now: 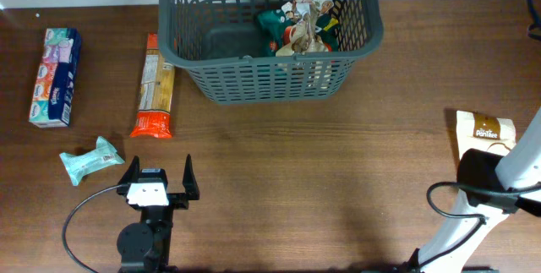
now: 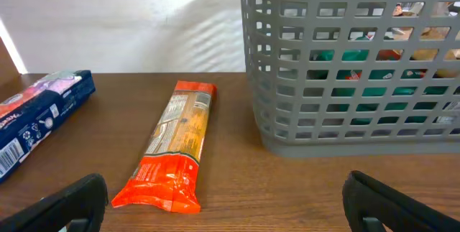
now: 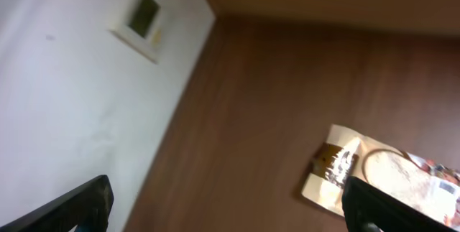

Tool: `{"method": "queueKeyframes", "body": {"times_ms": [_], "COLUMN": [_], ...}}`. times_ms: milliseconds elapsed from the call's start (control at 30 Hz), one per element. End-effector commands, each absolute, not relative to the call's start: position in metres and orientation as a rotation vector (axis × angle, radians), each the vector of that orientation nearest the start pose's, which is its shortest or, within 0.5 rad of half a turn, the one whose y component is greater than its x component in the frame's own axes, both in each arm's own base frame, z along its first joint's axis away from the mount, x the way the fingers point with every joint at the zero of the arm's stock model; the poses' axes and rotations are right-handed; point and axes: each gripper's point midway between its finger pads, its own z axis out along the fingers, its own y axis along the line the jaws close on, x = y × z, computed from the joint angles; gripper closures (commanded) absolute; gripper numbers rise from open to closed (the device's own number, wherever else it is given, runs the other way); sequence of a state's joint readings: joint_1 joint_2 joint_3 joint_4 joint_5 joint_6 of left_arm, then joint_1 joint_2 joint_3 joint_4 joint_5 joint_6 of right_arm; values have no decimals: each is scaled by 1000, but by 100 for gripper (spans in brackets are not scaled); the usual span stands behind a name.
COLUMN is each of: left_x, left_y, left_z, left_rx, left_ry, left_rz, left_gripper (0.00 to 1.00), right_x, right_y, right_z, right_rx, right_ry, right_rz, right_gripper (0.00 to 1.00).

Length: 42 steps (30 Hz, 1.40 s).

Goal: Pack container
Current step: 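Move the right gripper down to the beige Pantree pouch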

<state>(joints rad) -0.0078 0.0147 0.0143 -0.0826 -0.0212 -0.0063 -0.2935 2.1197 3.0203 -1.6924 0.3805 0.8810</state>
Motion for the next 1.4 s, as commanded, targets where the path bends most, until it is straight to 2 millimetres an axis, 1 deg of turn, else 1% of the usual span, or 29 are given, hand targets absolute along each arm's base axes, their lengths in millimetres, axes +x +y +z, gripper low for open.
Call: {"method": "queueKeyframes", "body": {"times_ms": [0, 133, 200, 267, 400, 467, 567, 667, 800, 867, 967, 1200, 1367], "left_x": [246, 246, 246, 246, 246, 246, 246, 246, 246, 246, 246, 246, 246], "left_y": [0, 0, 0, 0, 0, 0, 0, 0, 0, 0, 0, 0, 0], "left_z": [156, 156, 156, 156, 156, 156, 156, 156, 156, 156, 156, 156, 156], "left_rx": [5, 5, 5, 5, 5, 5, 5, 5, 5, 5, 5, 5, 5], "left_ry": [1650, 1650, 1650, 1650, 1650, 1650, 1650, 1650, 1650, 1650, 1650, 1650, 1650], "left_rz": [11, 11, 11, 11, 11, 11, 11, 11, 11, 11, 11, 11, 11], "left_gripper": [1, 1, 1, 1, 1, 1, 1, 1, 1, 1, 1, 1, 1], "right_x": [387, 380, 373, 362, 332, 315, 290, 268, 244, 239, 239, 260, 280], "right_y": [-196, -214, -223, -232, -248, -253, -254, -252, -253, -253, -253, -257, -262], "right_z": [377, 332, 307, 280, 230, 209, 177, 155, 137, 134, 133, 129, 126], "right_rx": [1498, 1603, 1670, 1766, 1980, 2097, 2262, 2385, 2487, 2511, 2513, 2321, 2114], "right_ry": [1857, 1966, 2016, 2053, 2091, 2092, 2120, 2150, 2165, 2166, 2165, 2294, 2409], "right_rz": [-185, -280, -328, -376, -462, -481, -468, -454, -482, -481, -475, -429, -389], "right_gripper": [1, 1, 1, 1, 1, 1, 1, 1, 1, 1, 1, 1, 1]}}
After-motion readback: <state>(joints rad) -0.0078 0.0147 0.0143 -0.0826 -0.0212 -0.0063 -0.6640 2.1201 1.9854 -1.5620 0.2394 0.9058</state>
